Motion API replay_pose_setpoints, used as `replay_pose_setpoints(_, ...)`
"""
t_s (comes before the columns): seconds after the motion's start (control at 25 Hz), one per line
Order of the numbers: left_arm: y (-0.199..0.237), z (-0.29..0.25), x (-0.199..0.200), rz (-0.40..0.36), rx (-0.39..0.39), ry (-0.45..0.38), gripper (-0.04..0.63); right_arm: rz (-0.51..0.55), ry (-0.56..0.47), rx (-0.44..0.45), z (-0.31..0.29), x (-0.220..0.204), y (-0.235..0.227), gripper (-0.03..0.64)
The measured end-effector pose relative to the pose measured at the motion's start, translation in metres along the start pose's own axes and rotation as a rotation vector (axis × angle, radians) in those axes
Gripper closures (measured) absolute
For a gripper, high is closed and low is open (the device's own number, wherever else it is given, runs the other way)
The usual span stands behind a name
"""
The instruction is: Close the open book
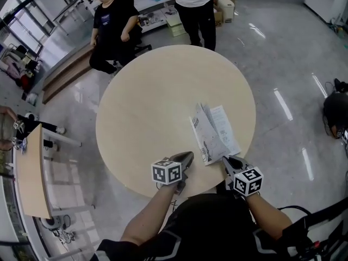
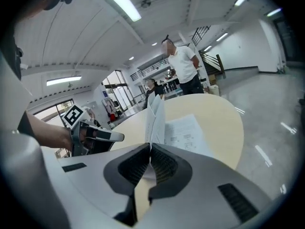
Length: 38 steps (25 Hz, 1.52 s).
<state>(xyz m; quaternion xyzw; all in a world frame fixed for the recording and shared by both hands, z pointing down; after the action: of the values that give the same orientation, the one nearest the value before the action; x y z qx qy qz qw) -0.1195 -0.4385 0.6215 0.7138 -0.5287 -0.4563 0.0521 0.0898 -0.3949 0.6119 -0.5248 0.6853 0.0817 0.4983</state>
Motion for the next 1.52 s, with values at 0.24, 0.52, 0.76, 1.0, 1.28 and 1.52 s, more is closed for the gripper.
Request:
replay_pose_setpoints(0.24, -0.005, -0.007, 0.004, -0.02, -0.01, 0.037, 0.601, -0.197, 0.013, -0.064, 0.0, -0.018, -0.037, 0.611)
replay_pose_setpoints(0.52, -0.012, -0.005, 0.001, -0.04, -0.015, 0.066, 0.601, -0.391, 0.032, -0.071, 0.002, -0.034, -0.061, 0.597)
replay_pose_setpoints(0.76, -0.006, -0.011, 0.009, -0.032, -0.008, 0.063, 0.601, -0.484, 0.092, -0.137, -0.004, -0.046, -0.088, 0.571)
replay_pose_setpoints(1.0, 0.003, -0.009, 0.01, -0.019, 0.002, 0.036, 0.602, -0.471, 0.137, -0.173, -0.006, -0.052, -0.101, 0.571)
replay_pose_setpoints(1.28, 0.004, -0.005, 0.011, -0.005, 0.008, 0.0, 0.603, -0.437, 0.134, -0.223, 0.006, -0.042, -0.109, 0.572)
replay_pose_setpoints(1.52, 0.01, 0.001, 0.004, 0.03, 0.025, -0.022, 0.603, -0.387, 0.166, -0.326, 0.01, -0.032, -0.108, 0.572)
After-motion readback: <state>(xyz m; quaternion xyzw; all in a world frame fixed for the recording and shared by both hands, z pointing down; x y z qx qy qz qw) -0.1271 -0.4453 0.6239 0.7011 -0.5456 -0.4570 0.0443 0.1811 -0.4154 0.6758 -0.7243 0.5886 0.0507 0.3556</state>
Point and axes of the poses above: the fingertips, and each gripper's own axes: z backward along the fingers, y to its left, x out of its top, the point moved 6 cm from there along z, backward along the fingers, and after that the axes turned 3 degrees about y, right-handed, at the moved point
